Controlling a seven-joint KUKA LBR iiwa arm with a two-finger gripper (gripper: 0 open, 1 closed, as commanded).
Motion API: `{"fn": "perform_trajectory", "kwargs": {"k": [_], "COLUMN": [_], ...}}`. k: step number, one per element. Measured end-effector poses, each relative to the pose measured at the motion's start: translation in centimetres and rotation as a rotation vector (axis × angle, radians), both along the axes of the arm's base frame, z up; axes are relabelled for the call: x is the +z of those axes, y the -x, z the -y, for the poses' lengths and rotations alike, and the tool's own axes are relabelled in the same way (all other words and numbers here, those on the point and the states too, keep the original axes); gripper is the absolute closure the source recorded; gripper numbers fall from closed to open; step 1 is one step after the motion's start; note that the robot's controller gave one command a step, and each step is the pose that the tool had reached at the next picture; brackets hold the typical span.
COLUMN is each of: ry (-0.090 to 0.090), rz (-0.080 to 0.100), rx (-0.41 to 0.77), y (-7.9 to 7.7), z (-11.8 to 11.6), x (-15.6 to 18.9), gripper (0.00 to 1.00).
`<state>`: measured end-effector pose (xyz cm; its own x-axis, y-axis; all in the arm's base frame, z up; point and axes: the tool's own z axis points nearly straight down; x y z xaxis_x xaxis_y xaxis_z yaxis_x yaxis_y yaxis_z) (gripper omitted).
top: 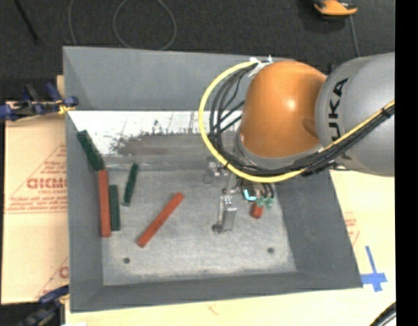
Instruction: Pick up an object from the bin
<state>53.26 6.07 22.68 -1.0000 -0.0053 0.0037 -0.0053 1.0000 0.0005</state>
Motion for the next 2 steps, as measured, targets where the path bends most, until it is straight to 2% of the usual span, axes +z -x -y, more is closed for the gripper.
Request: {"fn": "perform_trajectory", "kwargs": {"k": [1,2], "ry": [0.0,-0.001], "rz": [0.006,0.009], "rx": [0.169,0.164], "y": [-3.94,-4.0], "z": [-3.93,-3.89], "x": [-15.63,-15.2], "gripper": [0.0,1.0]}}
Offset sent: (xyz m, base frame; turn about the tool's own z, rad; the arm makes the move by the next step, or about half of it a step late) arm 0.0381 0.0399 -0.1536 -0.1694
